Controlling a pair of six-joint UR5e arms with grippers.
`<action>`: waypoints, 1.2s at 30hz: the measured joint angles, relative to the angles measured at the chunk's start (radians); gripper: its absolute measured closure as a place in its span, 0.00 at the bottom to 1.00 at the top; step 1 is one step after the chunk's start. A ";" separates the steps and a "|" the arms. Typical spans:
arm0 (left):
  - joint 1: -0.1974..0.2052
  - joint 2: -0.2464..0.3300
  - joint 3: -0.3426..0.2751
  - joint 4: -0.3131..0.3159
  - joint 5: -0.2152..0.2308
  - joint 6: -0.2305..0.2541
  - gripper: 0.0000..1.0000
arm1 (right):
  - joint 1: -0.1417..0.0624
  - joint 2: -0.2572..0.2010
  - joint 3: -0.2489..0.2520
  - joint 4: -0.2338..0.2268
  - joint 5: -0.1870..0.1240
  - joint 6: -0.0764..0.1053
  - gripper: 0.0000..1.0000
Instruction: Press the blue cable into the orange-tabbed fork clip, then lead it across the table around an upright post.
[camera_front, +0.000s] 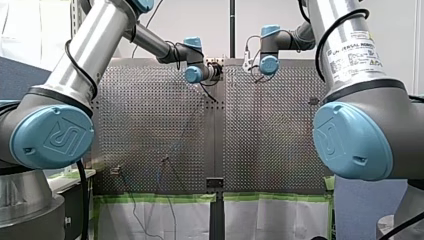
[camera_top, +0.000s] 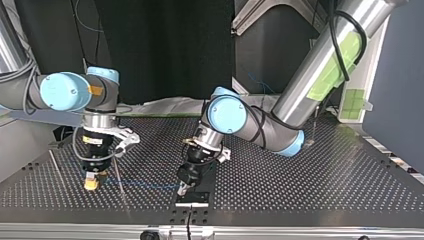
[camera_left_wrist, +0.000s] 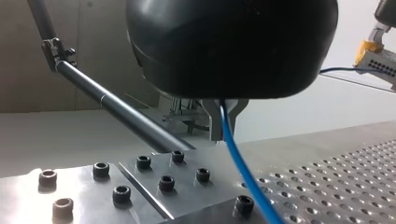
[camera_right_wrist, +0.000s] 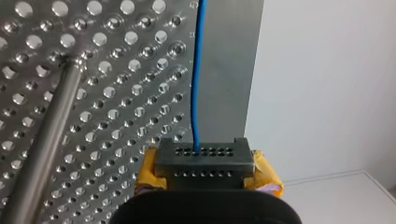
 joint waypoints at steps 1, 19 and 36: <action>0.000 -0.003 0.001 0.000 0.001 -0.001 1.00 | -0.004 0.000 0.000 0.000 0.000 0.002 1.00; 0.008 -0.022 0.001 0.017 0.014 0.000 1.00 | -0.058 0.002 0.000 0.002 -0.003 0.010 1.00; 0.007 -0.028 0.001 0.020 0.038 0.038 1.00 | -0.111 0.036 0.000 0.002 -0.015 0.027 1.00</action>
